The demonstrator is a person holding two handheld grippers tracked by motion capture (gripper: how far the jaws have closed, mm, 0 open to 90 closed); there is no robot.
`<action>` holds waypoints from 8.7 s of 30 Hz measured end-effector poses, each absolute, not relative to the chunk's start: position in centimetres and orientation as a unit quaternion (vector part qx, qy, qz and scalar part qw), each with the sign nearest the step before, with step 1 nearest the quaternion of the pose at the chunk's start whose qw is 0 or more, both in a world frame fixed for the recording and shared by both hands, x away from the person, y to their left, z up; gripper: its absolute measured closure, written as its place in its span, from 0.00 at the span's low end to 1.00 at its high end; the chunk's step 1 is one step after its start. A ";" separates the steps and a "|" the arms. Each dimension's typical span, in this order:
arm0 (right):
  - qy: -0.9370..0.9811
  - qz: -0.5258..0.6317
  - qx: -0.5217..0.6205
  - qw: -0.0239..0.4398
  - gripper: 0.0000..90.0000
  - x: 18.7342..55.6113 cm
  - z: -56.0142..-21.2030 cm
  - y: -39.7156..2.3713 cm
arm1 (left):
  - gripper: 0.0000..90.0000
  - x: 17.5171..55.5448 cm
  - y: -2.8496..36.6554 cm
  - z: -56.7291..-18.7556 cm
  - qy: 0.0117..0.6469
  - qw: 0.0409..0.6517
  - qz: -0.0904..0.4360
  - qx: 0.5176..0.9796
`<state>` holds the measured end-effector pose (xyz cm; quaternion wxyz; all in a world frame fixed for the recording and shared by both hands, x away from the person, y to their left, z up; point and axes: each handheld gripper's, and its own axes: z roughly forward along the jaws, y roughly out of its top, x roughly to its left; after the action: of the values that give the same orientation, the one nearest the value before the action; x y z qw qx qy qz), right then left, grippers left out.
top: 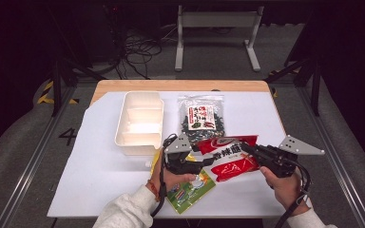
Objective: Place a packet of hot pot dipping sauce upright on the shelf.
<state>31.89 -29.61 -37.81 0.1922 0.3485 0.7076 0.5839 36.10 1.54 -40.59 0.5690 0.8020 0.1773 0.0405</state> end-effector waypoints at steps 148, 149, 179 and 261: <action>0.795 0.443 0.389 0.144 0.32 28.3 -43.8 -32.0 | 1.00 55.7 21.2 -35.7 0.278 0.456 0.223 0.815; 0.794 0.443 0.390 0.144 0.32 28.3 -43.8 -32.0 | 1.00 55.7 21.2 -35.8 0.281 0.455 0.223 0.815; 0.801 0.444 0.376 0.141 0.31 29.4 -43.7 -31.6 | 0.58 54.7 21.5 -38.1 0.355 0.458 0.239 0.779; 0.830 0.407 0.358 0.130 0.51 41.1 -44.1 -27.2 | 0.13 29.2 20.8 -45.0 0.286 0.430 0.171 0.839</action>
<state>41.07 -27.22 -44.10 0.1296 0.3575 0.8304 0.4073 29.16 20.77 -44.98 0.4301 0.8390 0.2858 0.1714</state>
